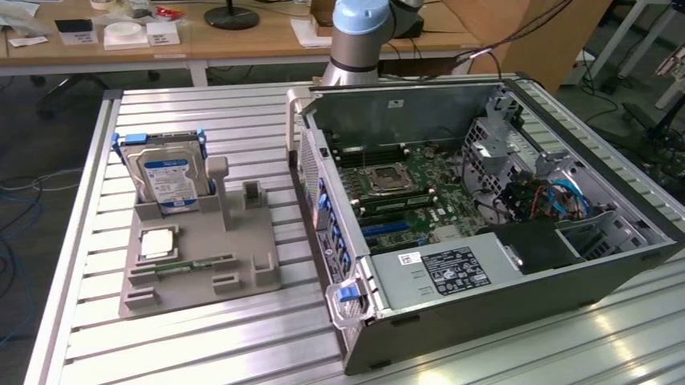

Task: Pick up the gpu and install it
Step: 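Pick up the gpu and move the gpu toward the slot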

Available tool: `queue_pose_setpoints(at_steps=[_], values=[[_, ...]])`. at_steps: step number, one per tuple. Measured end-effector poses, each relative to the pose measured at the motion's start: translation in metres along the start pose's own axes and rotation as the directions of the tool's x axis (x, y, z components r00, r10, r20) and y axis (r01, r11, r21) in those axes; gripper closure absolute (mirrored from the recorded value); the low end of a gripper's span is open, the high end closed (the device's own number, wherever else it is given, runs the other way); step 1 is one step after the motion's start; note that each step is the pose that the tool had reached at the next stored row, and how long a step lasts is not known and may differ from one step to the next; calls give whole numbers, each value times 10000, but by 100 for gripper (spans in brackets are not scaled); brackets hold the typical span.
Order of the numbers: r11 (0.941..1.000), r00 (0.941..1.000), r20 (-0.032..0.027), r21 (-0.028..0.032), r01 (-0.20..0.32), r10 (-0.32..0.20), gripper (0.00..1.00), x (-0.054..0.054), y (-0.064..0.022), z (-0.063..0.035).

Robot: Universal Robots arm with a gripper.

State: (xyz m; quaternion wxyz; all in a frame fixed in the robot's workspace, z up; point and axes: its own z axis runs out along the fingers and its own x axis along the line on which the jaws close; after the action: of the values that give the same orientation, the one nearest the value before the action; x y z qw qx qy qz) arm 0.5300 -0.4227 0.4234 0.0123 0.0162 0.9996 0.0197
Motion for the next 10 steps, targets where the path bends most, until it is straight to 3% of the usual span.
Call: queue_pose_setpoints(at_steps=[10], values=[[10000, 10000, 0, 1, 0, 0, 74, 0, 0, 0]])
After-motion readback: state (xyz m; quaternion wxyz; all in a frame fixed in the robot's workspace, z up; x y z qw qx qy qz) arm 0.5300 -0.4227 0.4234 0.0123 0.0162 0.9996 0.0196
